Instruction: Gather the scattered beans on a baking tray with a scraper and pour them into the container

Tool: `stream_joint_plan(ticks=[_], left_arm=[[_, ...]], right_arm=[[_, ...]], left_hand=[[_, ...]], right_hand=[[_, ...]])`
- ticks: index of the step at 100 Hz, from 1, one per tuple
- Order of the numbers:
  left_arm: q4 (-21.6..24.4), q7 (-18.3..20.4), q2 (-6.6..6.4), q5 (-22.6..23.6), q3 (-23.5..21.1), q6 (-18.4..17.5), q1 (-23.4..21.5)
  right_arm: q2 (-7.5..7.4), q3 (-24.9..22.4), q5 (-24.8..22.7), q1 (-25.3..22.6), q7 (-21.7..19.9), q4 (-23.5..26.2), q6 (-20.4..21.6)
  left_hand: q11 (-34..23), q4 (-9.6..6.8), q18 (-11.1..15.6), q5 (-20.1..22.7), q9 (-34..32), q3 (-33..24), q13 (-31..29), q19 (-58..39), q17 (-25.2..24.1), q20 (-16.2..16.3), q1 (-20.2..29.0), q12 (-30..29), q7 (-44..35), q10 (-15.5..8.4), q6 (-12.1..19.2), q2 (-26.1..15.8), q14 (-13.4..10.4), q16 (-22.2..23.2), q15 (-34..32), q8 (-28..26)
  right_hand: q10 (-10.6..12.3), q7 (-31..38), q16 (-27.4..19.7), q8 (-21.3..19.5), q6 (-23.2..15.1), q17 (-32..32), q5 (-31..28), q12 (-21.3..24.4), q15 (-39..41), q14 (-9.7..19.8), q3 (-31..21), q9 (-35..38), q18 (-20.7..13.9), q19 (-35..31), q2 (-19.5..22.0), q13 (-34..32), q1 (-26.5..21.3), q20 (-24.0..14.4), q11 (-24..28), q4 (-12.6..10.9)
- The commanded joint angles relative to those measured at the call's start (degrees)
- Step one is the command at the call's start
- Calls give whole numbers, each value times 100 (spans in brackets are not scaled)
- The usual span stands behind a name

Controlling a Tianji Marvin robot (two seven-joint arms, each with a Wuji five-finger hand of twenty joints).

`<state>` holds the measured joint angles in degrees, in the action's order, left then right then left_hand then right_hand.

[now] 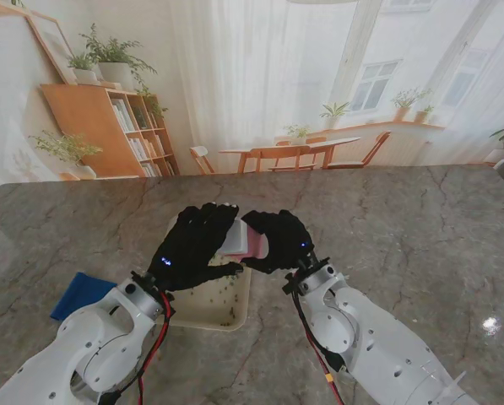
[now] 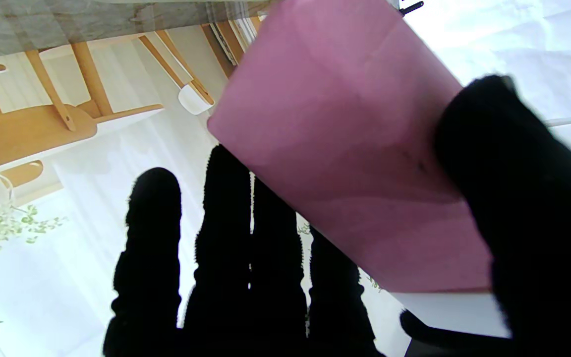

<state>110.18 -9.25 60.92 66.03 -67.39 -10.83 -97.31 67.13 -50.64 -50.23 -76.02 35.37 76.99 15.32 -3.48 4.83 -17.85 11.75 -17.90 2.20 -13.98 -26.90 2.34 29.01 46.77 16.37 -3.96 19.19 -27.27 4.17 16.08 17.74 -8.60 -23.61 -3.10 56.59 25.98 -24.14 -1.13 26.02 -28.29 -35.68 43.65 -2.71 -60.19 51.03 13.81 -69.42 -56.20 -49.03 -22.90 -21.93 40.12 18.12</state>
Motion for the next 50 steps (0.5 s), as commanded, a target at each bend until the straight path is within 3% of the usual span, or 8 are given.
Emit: stream_joint_plan(ticks=[1,29,50], left_arm=[[-74,67,-12,-17,17,-27,107],[-223,104,-16,0,165,108,295],[-305,70,15,-135,291,287,411]], right_arm=[[-3,19,-26,12,-41,-15,53],[20,70,-11,24,43,-49,95],[35,98,15,40,63,-72,121]], left_hand=[[-26,-408,199,107,-118,-86,-127,-188,27,15,122,23,-79,-121,-91,93,-45,61,-54,-92],[-383,-418,377,822,-1053,-90,-1096,-1486,574,739,689,560,-451,-546,484,219,-328,694,-535,-638],[-759,-423,637,1415,-1710,-94,-1768,-2486,1087,1338,1028,1233,-758,-872,824,198,-562,1565,-1156,-1133]], right_hand=[[1065,810,209,-509,-1399,41,-504,-638,146,506,-1115,820,-71,1,845,-288,-1074,55,831,-351],[1083,859,213,-492,-1426,51,-511,-614,157,522,-1108,828,-85,1,846,-311,-1055,65,839,-353],[1088,862,216,-471,-1434,70,-506,-595,167,529,-1110,834,-81,5,840,-321,-1047,75,838,-350]])
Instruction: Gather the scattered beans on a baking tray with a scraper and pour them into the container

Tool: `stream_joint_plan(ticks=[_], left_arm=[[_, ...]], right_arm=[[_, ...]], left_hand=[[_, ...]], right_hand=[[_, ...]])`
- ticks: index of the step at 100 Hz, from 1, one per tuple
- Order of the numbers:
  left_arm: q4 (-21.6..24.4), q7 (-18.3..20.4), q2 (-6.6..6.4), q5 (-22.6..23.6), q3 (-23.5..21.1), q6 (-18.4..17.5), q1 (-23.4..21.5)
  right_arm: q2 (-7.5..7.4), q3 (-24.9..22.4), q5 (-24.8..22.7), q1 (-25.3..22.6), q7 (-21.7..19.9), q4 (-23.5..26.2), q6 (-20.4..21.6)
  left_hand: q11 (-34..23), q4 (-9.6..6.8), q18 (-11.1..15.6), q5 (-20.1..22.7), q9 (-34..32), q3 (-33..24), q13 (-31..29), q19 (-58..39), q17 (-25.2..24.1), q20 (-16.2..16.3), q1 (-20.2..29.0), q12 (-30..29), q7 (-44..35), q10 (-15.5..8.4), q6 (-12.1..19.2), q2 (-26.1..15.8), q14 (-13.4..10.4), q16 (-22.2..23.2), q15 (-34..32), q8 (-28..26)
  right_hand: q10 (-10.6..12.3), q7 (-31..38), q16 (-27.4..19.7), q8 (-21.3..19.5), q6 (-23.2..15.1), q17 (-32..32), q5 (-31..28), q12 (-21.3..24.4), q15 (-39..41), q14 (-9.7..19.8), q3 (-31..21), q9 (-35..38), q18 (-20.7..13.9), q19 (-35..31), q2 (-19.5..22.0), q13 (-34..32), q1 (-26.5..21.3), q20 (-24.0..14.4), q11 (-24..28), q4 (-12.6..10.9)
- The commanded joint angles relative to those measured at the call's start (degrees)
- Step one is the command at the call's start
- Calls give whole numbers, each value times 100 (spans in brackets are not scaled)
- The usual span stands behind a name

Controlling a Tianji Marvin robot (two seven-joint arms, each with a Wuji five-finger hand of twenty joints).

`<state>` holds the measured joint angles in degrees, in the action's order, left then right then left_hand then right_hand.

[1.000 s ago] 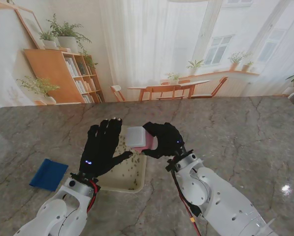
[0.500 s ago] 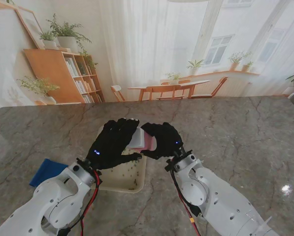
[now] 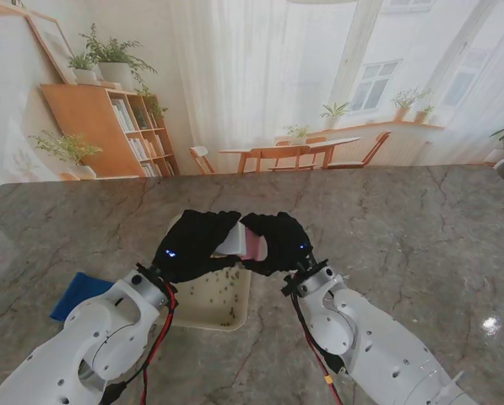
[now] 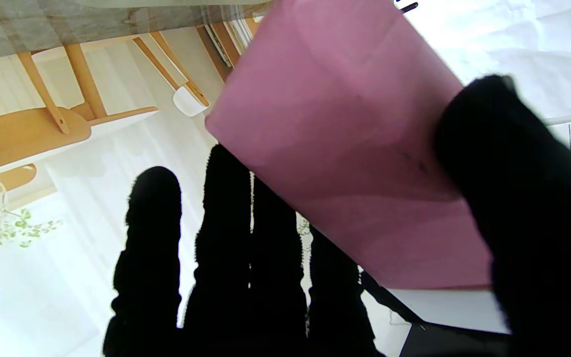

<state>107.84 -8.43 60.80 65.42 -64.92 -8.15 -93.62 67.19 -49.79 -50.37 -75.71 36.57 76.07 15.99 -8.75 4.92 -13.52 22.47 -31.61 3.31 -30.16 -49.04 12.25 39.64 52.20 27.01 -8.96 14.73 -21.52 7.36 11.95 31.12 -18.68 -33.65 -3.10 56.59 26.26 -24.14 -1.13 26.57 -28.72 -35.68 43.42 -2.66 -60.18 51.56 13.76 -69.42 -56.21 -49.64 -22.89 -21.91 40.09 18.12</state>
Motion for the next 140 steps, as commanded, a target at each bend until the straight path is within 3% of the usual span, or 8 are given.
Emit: stream_joint_plan(ticks=[1,45,83,94,105,115,124,140], left_arm=[[-75,-12,28,-85,51,22,49],[-209,-302,163,-251,796,1351,371],[-228,-508,347,-373,1556,3027,660],[-190,-434,366,-319,1687,3399,711],[-58,-255,363,-352,1715,3566,675],[49,-204,349,-360,1642,3504,587],[134,-248,351,-433,1519,3378,474],[253,-567,370,-627,1180,2832,217]], right_arm=[[30,13,34,9,-58,19,57],[133,55,316,-30,-21,-18,-87],[318,148,636,-36,312,-137,-365],[317,148,643,-42,296,-129,-392],[302,141,625,-52,259,-103,-411],[280,136,583,-55,223,-85,-425],[262,146,549,-31,181,-105,-416],[247,173,511,19,155,-159,-384]], left_hand=[[-259,-430,224,371,-371,-200,-170,-317,110,300,507,218,-269,-441,262,-132,-166,285,-183,-154],[-3718,-320,261,968,-1458,-168,-710,-2514,471,1471,318,3269,-2879,-1068,881,-256,-110,2802,-3328,-3453],[-5827,-354,-316,1464,-2238,-152,-1267,-3534,681,2536,139,4031,-5166,-984,564,-578,69,3191,-5214,-4059],[-6219,-335,-513,1702,-2487,-136,-1517,-3718,921,2907,-244,4141,-4324,-1000,247,-780,121,3133,-5707,-3492],[-4983,-332,-793,1804,-2075,-133,-964,-3143,283,2855,-629,3941,-1475,-310,64,-905,831,3045,-4692,-1335],[-2402,-324,-1002,1148,-1378,-129,-165,-1926,-397,1922,-823,2643,-28,417,-178,-953,1398,2268,-2568,-46],[-502,-322,-1195,351,-809,-126,280,-648,-828,1097,-863,830,318,636,-441,-1045,1328,1189,-1010,627],[305,-328,-1156,-433,68,-123,751,758,-1155,411,-878,-128,509,486,-552,-1209,1041,12,407,927]], right_hand=[[1086,859,188,-468,-1437,15,-461,-594,190,523,-1113,781,-77,5,841,-258,-1048,74,842,-351],[872,932,253,-468,-1175,-6,-558,-597,349,335,-1181,819,73,-73,770,-292,-1088,47,907,-364],[776,1132,311,-467,-1088,246,-975,-560,732,214,-915,1195,241,-323,1007,-635,-997,-52,1185,-417],[774,1141,305,-420,-1086,297,-1034,-536,779,225,-876,1255,237,-354,1018,-697,-992,-59,1220,-417],[783,1140,291,-377,-1108,308,-1040,-516,795,231,-854,1260,238,-361,1019,-698,-1002,-58,1228,-421],[787,1150,280,-364,-1126,307,-1041,-510,795,239,-841,1254,238,-361,1021,-689,-1011,-56,1231,-424],[801,1158,268,-353,-1162,298,-1037,-506,788,254,-832,1243,218,-353,1030,-670,-1012,-50,1230,-425],[835,1175,255,-347,-1205,290,-1024,-514,779,274,-828,1229,207,-345,1036,-652,-1009,-44,1234,-430]])
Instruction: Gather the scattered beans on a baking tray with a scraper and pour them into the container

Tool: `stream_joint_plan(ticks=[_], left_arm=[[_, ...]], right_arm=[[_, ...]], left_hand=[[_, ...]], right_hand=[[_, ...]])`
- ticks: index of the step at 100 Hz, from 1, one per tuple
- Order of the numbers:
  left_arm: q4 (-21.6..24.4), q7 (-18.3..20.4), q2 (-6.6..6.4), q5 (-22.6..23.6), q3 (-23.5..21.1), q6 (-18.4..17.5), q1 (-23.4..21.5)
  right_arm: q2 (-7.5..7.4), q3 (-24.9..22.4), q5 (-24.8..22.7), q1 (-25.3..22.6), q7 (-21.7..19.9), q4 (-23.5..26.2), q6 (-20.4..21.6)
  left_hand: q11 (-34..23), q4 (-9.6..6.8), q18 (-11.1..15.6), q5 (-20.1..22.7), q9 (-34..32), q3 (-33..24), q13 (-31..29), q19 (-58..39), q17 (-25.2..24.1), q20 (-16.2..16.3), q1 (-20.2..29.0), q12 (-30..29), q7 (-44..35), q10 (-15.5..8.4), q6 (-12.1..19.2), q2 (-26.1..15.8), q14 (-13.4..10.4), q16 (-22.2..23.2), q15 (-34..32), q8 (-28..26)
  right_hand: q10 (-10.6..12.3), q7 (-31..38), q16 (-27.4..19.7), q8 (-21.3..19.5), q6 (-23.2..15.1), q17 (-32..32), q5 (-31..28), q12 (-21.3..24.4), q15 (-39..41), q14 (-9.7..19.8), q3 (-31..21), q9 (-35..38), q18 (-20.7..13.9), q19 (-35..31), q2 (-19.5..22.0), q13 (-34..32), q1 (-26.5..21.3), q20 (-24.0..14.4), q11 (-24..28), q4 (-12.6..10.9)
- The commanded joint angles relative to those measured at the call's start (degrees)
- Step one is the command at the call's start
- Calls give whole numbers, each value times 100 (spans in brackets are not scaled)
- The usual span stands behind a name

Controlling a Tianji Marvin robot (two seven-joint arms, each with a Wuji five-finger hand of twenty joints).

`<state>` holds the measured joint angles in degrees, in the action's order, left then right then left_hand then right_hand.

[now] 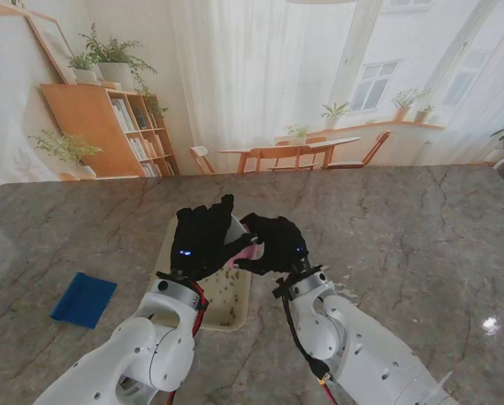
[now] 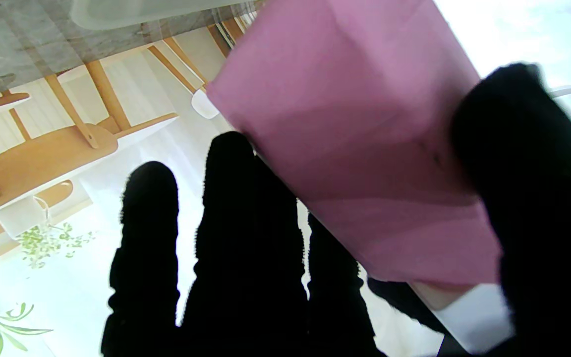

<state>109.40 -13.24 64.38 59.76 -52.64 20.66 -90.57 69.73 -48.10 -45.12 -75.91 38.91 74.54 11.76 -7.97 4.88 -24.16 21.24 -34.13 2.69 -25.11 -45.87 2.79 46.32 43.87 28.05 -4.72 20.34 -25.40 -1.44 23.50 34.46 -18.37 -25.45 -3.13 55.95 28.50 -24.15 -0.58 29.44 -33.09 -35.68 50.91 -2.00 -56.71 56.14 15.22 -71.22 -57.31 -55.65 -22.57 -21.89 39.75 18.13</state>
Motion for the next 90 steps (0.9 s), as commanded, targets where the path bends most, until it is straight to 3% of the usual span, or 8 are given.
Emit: stream_joint_plan(ticks=[1,15,26,32,56,66,74,90], left_arm=[[106,-105,14,-83,-73,-93,-107],[235,-410,-13,-109,-573,-985,-435],[490,-231,-124,86,-1183,-1906,-810],[619,2,-188,214,-1510,-2349,-987],[804,1104,-389,583,-2281,-3608,-1222],[812,1610,-465,704,-2395,-3966,-1133],[836,1906,-518,962,-2396,-4071,-1036],[678,1958,-575,1377,-2214,-4217,-716]], right_arm=[[-9,4,-16,41,-82,-8,41],[-24,-2,-30,55,-128,-17,52],[-36,-21,-34,52,-169,-9,53],[-41,-29,-39,49,-184,0,50],[-36,0,-54,76,-151,-28,89],[-35,10,-60,84,-142,-36,105],[-35,22,-67,89,-136,-41,122],[-41,40,-107,85,-109,-24,169]], left_hand=[[249,-325,-87,-330,377,-63,293,507,-239,-285,-42,-264,89,-78,-162,-334,-117,-364,427,113],[369,-331,83,-676,953,-72,654,1500,-346,-674,174,-632,138,-292,-19,-425,-489,-971,927,143],[384,-331,336,-648,1109,-81,831,1866,-234,-773,544,-735,83,-613,118,-216,-834,-1281,1137,80],[398,-341,409,-663,1175,-83,900,2034,-192,-820,703,-769,74,-716,355,-62,-935,-1397,1200,54],[522,-422,667,-1161,1694,-154,1297,2516,-211,-1047,1070,-893,252,-815,359,718,-1044,-1618,1331,99],[577,-419,776,-1384,2098,-243,1597,2768,-278,-1285,1234,-999,415,-675,512,968,-987,-1735,1343,184],[594,-439,840,-1341,2459,-286,1885,2860,-374,-1553,1220,-1065,649,-485,740,987,-898,-1822,1328,1084],[602,-458,906,-1340,2674,-387,2036,2817,-466,-1691,1292,-1079,676,-401,581,949,-856,-1830,1269,1652]], right_hand=[[838,1241,30,-347,-1262,2,-589,-515,30,210,-1175,771,60,-163,1148,-50,-1042,-46,1269,-431],[866,1251,20,-340,-1313,-7,-586,-518,19,236,-1172,758,45,-153,1150,-34,-1042,-39,1263,-432],[883,1261,14,-333,-1340,-14,-586,-521,14,248,-1171,756,22,-143,1144,-34,-1039,-33,1258,-430],[890,1259,11,-326,-1357,-13,-579,-520,8,254,-1171,755,18,-141,1146,-27,-1039,-31,1254,-429],[910,1278,6,-319,-1370,-15,-573,-531,0,271,-1173,746,12,-137,1153,-25,-1028,-27,1251,-429],[909,1281,4,-313,-1375,-15,-570,-532,-4,272,-1172,748,12,-137,1155,-22,-1028,-26,1250,-428],[912,1287,3,-312,-1380,-18,-581,-532,-7,279,-1171,751,7,-134,1153,-21,-1024,-24,1249,-426],[942,1290,1,-309,-1406,-7,-579,-532,-15,293,-1169,751,-10,-132,1160,-29,-1011,-21,1241,-425]])
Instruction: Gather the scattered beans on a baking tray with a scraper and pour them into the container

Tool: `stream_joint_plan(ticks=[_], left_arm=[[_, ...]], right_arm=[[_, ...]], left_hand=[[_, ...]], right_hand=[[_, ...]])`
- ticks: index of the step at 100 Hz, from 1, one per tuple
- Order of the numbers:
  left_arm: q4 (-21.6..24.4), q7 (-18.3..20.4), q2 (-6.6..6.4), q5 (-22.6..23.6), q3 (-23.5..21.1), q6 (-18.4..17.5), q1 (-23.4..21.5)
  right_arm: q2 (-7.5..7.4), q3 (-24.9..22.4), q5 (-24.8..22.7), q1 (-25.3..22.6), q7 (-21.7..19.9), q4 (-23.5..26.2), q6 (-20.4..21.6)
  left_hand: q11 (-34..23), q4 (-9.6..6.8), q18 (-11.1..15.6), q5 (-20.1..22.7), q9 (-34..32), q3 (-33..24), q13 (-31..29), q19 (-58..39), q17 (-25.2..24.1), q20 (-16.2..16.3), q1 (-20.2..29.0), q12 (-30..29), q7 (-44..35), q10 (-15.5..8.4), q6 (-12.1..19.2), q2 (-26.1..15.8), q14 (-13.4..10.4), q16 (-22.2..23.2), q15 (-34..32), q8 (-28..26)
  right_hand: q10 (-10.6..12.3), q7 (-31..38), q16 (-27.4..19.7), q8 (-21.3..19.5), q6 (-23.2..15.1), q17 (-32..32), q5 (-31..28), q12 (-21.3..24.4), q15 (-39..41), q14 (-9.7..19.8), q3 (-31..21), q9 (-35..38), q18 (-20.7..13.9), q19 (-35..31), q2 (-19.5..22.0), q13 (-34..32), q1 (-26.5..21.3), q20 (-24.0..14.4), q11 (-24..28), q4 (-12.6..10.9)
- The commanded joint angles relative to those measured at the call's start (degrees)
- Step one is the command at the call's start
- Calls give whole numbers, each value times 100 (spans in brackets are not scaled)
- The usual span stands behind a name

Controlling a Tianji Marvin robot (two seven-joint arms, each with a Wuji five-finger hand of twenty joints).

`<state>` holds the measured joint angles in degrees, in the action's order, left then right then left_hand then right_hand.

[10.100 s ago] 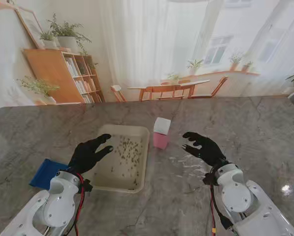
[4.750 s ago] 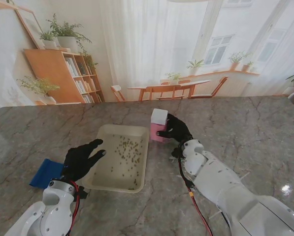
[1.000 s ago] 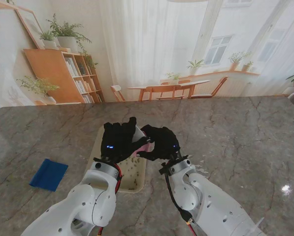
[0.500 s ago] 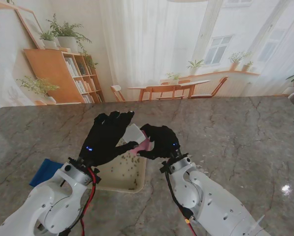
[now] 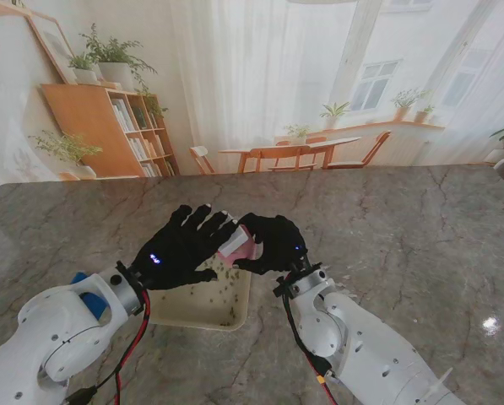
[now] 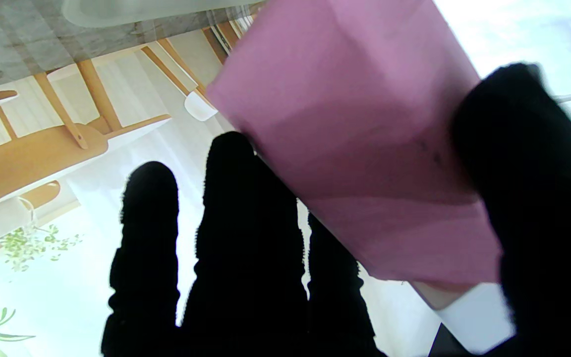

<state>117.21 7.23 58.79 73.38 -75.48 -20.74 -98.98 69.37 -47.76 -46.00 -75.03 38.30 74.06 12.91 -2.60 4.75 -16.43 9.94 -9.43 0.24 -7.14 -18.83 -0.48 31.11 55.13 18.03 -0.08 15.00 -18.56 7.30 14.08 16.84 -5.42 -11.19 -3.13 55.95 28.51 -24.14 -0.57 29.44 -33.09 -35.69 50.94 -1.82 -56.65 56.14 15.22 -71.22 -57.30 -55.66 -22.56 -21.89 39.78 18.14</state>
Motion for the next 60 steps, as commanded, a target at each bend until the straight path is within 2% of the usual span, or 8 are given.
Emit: stream_joint_plan(ticks=[1,12,27,37,40,42,45,60], left_arm=[[-118,-112,-19,53,84,-88,145],[-228,-309,-38,312,229,-79,303],[-347,-390,-44,320,388,-80,469],[-386,-354,-46,283,447,-101,542],[-399,-342,-46,265,465,-103,564],[-407,-329,-45,251,476,-102,577],[-419,-311,-46,238,491,-99,596],[-472,-319,-50,277,544,-73,661]], right_arm=[[-6,6,-21,-4,-46,26,55],[-9,12,-46,-7,-23,33,70],[-17,26,-92,-7,9,38,95],[-38,49,-188,3,50,47,85],[-43,56,-210,6,59,48,82],[-46,59,-222,7,64,50,80],[-50,64,-240,9,70,53,78],[-64,86,-312,11,108,69,69]], left_hand=[[70,-445,138,-213,223,-143,248,110,-145,-174,164,-78,213,139,-117,66,92,-68,-25,242],[85,-446,152,-208,361,-129,332,-5,-198,-207,159,-70,242,214,-196,-36,138,-46,-64,524],[34,-423,189,-195,253,-82,238,-167,-207,-234,235,-37,97,139,-74,-124,76,-15,-118,424],[-15,-394,225,-242,-38,7,15,-336,-128,-294,374,13,-140,2,179,-163,-14,16,-140,-545],[-35,-382,232,-314,-158,12,-66,-391,-109,-287,447,38,-379,-43,271,-139,-41,29,-144,-1156],[-46,-377,243,-284,-205,13,-91,-406,-92,-287,473,48,-459,-74,289,-132,-55,33,-147,-1375],[-45,-377,258,-194,-285,13,-157,-453,-72,-268,518,55,-545,-102,501,-126,-81,41,-146,-1688],[-153,-356,336,357,-800,6,-647,-834,149,-73,714,137,-721,-323,811,-115,-212,155,-277,-2152]], right_hand=[[944,1281,0,-304,-1408,-6,-567,-532,-19,276,-1175,751,-12,-131,1161,-28,-1010,-20,1238,-425],[944,1282,-1,-301,-1422,-3,-570,-534,-26,288,-1176,754,-16,-128,1160,-29,-1010,-17,1235,-425],[954,1280,-2,-298,-1443,-3,-564,-534,-34,296,-1172,758,-24,-124,1162,-29,-1007,-13,1228,-423],[968,1279,-2,-300,-1465,-3,-552,-537,-38,305,-1169,748,-25,-124,1172,-29,-1004,-12,1222,-423],[972,1277,-2,-299,-1469,-3,-547,-538,-39,307,-1167,748,-25,-124,1169,-29,-1005,-12,1222,-423],[972,1276,-2,-299,-1473,-3,-544,-539,-40,307,-1168,748,-25,-124,1167,-30,-1008,-12,1222,-423],[972,1285,-2,-303,-1474,-5,-551,-540,-42,307,-1166,749,-42,-120,1171,-29,-1007,-9,1222,-423],[985,1295,-1,-303,-1494,2,-555,-543,-46,318,-1163,744,-47,-113,1167,-27,-1009,-4,1215,-422]])
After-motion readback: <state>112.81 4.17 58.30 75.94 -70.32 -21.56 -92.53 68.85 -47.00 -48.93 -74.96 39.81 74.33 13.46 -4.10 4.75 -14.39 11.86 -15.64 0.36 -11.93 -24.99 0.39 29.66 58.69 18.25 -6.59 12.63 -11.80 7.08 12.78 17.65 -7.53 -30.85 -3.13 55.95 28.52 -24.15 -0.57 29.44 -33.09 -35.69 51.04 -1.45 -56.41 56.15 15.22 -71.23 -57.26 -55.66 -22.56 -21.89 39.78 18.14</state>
